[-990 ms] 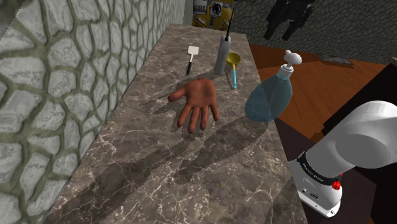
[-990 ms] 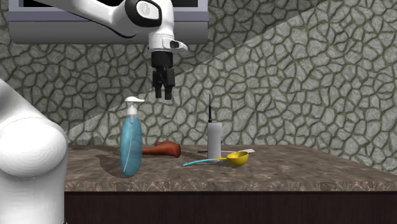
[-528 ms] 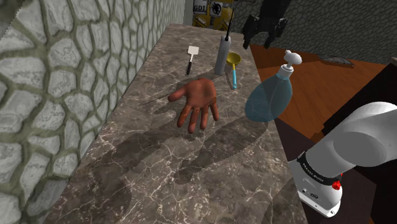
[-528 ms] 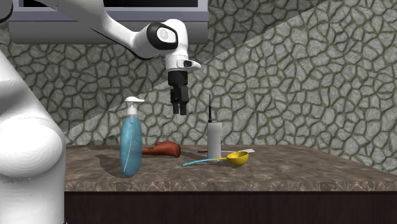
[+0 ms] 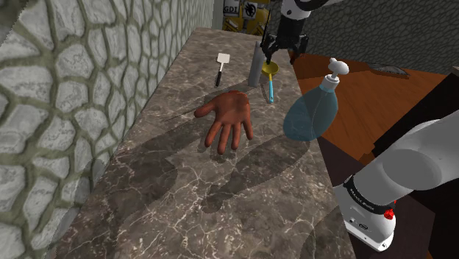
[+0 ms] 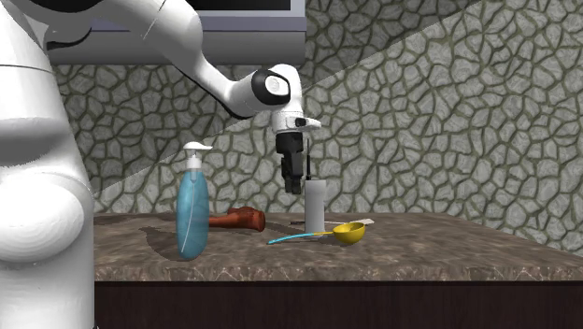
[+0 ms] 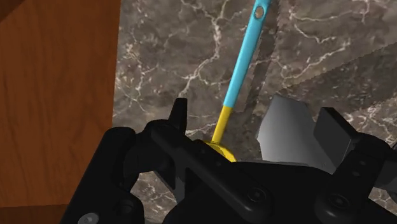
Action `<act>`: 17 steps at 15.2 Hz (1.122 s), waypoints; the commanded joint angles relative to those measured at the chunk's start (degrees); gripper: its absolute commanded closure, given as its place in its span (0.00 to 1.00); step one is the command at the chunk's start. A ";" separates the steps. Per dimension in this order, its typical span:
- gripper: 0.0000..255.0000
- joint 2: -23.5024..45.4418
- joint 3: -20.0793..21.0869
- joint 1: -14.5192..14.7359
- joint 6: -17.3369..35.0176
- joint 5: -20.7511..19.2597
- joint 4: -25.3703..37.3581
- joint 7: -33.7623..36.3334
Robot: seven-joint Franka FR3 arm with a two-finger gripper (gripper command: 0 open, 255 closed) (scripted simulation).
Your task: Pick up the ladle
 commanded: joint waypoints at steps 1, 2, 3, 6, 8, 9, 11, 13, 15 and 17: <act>0.00 4.22 0.35 -0.88 1.84 -1.95 1.53 3.37; 0.00 6.27 0.37 -1.28 2.45 -2.93 2.51 4.91; 0.00 8.31 0.33 -1.65 2.98 -3.93 3.55 6.44; 0.00 14.40 -0.10 -2.58 4.16 -6.88 6.97 10.94; 0.00 18.40 -0.69 -3.00 4.62 -8.74 9.49 13.79; 0.00 18.72 -0.79 -2.99 4.65 -8.87 9.70 14.01; 0.00 19.38 -0.84 -2.99 6.05 -9.11 8.93 14.35; 0.00 20.09 -0.89 -2.99 7.45 -9.37 8.21 14.71; 0.00 20.84 -0.96 -2.98 8.83 -9.64 7.54 15.07; 0.00 21.46 -1.01 -2.97 9.92 -9.86 7.04 15.36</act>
